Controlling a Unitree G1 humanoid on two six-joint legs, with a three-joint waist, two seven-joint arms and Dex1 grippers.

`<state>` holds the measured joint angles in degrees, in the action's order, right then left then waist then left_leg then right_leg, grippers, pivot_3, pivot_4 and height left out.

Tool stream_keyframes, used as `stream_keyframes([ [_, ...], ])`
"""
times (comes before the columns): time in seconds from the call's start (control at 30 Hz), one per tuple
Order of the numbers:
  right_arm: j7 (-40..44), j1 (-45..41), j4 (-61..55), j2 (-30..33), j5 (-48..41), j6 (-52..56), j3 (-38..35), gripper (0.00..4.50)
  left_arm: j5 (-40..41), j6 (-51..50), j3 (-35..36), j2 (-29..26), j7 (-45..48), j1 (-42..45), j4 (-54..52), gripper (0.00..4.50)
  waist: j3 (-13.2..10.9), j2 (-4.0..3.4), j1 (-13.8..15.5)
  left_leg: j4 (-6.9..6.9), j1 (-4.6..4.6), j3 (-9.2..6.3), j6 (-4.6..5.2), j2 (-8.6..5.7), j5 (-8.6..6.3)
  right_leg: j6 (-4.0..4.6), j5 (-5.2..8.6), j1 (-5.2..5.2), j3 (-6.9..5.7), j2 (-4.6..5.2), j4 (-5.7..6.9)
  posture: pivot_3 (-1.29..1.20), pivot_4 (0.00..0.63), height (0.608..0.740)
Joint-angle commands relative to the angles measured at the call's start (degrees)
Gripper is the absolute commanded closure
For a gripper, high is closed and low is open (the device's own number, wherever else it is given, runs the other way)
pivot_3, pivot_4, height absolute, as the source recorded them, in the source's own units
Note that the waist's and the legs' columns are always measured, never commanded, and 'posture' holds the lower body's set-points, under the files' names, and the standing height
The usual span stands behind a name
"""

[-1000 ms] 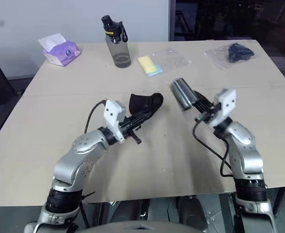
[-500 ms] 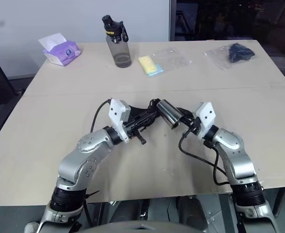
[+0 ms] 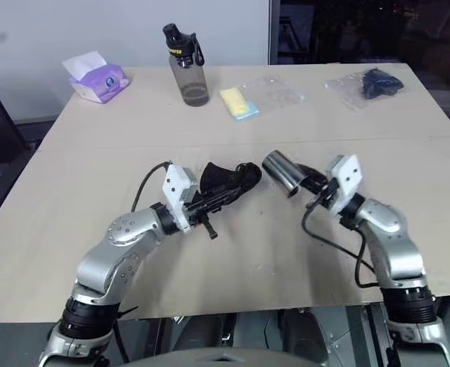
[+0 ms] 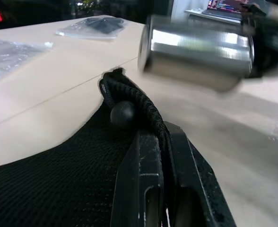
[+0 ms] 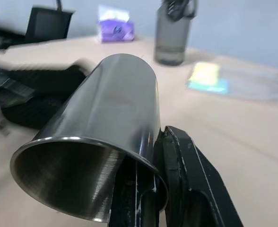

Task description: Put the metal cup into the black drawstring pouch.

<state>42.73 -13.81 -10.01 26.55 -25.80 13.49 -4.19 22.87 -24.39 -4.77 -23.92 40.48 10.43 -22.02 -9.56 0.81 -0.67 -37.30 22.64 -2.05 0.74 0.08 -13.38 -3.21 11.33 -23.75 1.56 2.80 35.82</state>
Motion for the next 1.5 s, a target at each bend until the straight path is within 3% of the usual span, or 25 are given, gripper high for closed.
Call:
stream_keyframes([
  [0.03,1.6,-1.6,-2.1,1.6,-4.2,2.9,-2.7,4.47,2.2,5.0,1.7,-0.6,4.6,-0.8,1.5,4.50,0.0,0.00,0.0,0.00,0.00,0.01,0.00,0.00,0.00,0.01,-0.01,0.00,0.00,0.00,0.00,0.00,0.150,0.740],
  [0.23,0.9,-1.9,-2.3,0.8,-3.1,3.1,-1.0,4.47,5.5,9.5,3.5,-2.2,13.6,-1.5,7.6,4.50,0.0,0.00,-0.1,0.03,0.00,0.02,0.00,0.02,0.00,0.04,-0.02,-0.03,-0.01,-0.01,0.00,0.00,0.150,0.740],
  [0.27,0.7,-1.5,-2.5,0.4,-2.9,3.0,-0.8,4.50,5.0,10.2,3.5,-2.8,14.4,-1.2,8.4,3.83,0.0,0.00,-0.1,0.03,0.00,0.01,0.00,0.03,0.00,0.02,0.00,-0.02,-0.01,-0.02,0.00,0.00,0.150,0.740],
  [0.33,0.4,-0.8,-3.0,0.0,-2.7,2.9,-0.6,4.50,4.3,11.5,3.6,-3.5,15.1,-0.7,9.3,3.12,0.0,0.00,-0.1,0.03,0.00,0.03,0.00,0.03,0.00,-0.08,0.05,-0.02,0.00,-0.02,0.00,0.00,0.150,0.740],
  [0.43,-0.2,0.3,-3.9,-0.1,-2.7,3.2,-1.1,4.50,2.1,14.2,3.9,-4.3,14.3,-0.4,10.0,1.60,0.0,0.00,0.0,0.02,0.03,0.04,0.00,0.03,0.00,-0.07,0.04,-0.02,0.00,0.00,-0.01,0.00,0.150,0.740],
  [0.53,-0.5,1.6,-4.4,0.3,-2.6,3.2,-1.6,4.50,2.3,13.9,4.2,-4.9,14.3,-1.0,9.2,0.27,0.0,0.00,0.0,0.03,0.03,0.02,0.00,0.03,0.00,0.00,0.00,-0.02,0.00,0.00,-0.01,0.00,0.150,0.740],
  [0.57,-0.4,2.0,-4.6,0.4,-2.6,3.2,-1.6,4.50,2.5,13.5,4.1,-5.1,14.3,-1.3,8.5,0.04,0.0,-0.01,-0.1,0.03,0.03,0.02,0.00,0.03,0.00,0.00,0.00,-0.03,0.00,0.00,-0.01,0.00,0.150,0.740],
  [0.67,-0.5,3.2,-5.5,0.9,-2.7,3.5,-1.5,4.50,2.4,12.7,3.4,-6.9,15.1,-2.5,5.4,0.04,0.0,-0.01,-0.1,0.03,0.02,0.02,0.00,0.05,0.00,-0.02,0.01,-0.03,0.00,0.00,-0.01,0.00,0.150,0.740],
  [0.83,-0.8,4.1,-5.8,0.8,-2.4,3.1,-1.3,4.50,-5.5,13.2,0.2,-12.5,14.2,-3.7,2.0,0.04,0.0,-0.03,-0.1,0.05,0.00,0.05,0.00,0.07,0.00,-0.14,0.09,-0.04,0.02,-0.02,0.00,0.00,0.150,0.740],
  [1.03,-1.4,4.1,-6.4,-0.5,-2.1,3.2,0.0,4.50,-12.0,11.4,-3.3,-10.2,7.5,-2.5,3.8,0.04,0.0,-0.02,0.0,0.04,0.02,0.04,0.00,0.08,0.00,-0.17,0.11,-0.04,0.01,0.00,-0.02,0.00,0.150,0.740],
  [1.27,0.3,5.8,-7.5,0.5,-2.1,2.4,0.3,4.50,-14.0,9.9,-4.6,-7.1,3.9,-1.5,4.8,0.04,0.0,-0.02,0.0,0.06,0.02,0.02,0.00,0.07,0.00,-0.16,0.10,-0.04,0.00,0.00,-0.01,0.00,0.150,0.740],
  [1.43,2.1,7.4,-7.2,1.8,-1.6,1.3,-0.1,4.50,-14.3,9.7,-4.5,-7.1,3.5,-1.8,5.1,1.86,0.0,-0.02,0.0,0.06,0.02,0.03,0.00,0.08,0.00,-0.17,0.10,-0.04,0.00,0.00,-0.01,0.00,0.150,0.740],
  [1.47,2.1,7.3,-7.0,1.8,-1.6,1.2,-0.1,4.50,-14.4,9.7,-4.5,-7.2,3.5,-1.9,5.2,2.51,0.0,-0.02,0.0,0.05,0.01,0.03,0.00,0.07,0.00,-0.17,0.10,-0.04,0.00,0.00,-0.01,0.00,0.150,0.740],
  [1.5,2.0,7.3,-7.0,1.7,-1.7,1.2,-0.2,4.50,-14.5,9.7,-4.5,-7.3,3.6,-2.0,5.1,2.69,0.0,-0.02,-0.1,0.05,0.01,0.03,0.00,0.07,0.00,-0.17,0.10,-0.04,0.00,0.00,-0.01,0.00,0.150,0.740],
])
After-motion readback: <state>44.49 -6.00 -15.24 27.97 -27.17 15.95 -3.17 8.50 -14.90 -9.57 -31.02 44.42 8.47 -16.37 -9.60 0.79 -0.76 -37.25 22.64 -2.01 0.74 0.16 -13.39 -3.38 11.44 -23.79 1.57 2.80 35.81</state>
